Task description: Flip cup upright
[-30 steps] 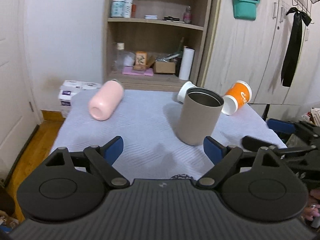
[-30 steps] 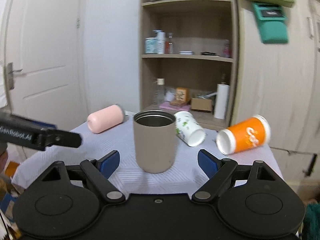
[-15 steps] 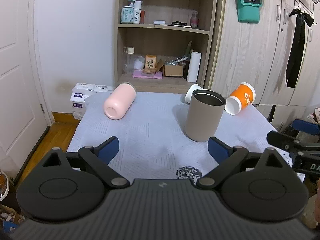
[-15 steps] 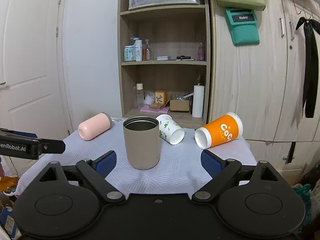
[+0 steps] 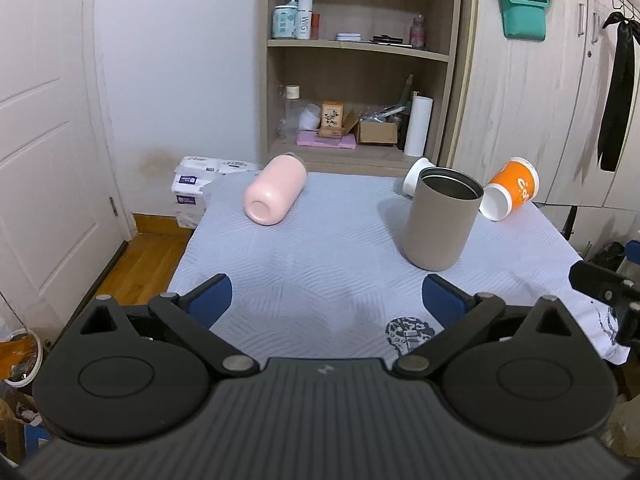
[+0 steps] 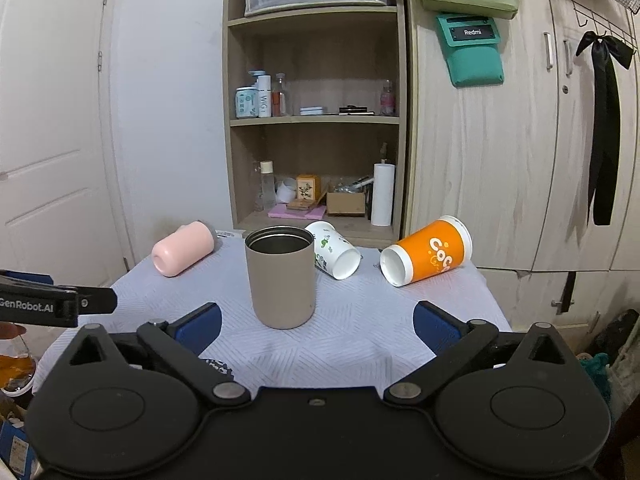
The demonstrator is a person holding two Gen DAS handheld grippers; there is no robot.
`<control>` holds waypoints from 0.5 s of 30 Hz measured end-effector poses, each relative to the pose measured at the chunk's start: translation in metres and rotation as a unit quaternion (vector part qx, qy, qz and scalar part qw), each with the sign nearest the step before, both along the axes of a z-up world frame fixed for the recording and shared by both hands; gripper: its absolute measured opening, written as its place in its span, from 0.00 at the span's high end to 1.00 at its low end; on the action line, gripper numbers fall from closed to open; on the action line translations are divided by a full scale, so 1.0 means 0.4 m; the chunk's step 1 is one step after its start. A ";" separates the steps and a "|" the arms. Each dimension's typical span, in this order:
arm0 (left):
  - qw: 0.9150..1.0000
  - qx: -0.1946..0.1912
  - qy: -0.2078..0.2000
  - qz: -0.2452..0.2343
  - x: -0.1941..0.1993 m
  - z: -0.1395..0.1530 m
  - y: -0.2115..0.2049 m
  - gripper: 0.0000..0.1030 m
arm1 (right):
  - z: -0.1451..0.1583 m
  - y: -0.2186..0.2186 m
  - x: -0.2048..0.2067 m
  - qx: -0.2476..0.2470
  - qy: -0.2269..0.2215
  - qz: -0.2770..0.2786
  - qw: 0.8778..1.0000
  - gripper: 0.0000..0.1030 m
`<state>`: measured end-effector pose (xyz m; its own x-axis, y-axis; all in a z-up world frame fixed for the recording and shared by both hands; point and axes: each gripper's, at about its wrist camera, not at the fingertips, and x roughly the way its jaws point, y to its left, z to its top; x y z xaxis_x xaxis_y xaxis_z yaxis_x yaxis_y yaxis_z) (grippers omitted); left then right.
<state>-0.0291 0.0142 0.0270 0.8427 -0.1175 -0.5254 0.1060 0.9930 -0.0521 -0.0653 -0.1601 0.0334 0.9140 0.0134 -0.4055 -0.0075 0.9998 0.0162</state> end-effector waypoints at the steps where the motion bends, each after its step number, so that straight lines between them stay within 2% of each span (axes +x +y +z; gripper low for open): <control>1: 1.000 0.000 0.000 0.001 -0.001 0.001 0.002 0.00 | 0.001 0.003 -0.002 -0.003 0.000 -0.002 1.000 0.00; 15: 1.000 0.010 0.019 0.006 -0.007 0.006 0.003 0.00 | 0.008 0.012 -0.018 -0.012 0.004 -0.025 1.000 0.00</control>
<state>-0.0321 0.0156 0.0293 0.8233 -0.0956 -0.5595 0.0914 0.9952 -0.0356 -0.0726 -0.1551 0.0368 0.9101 -0.0422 -0.4123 0.0431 0.9990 -0.0070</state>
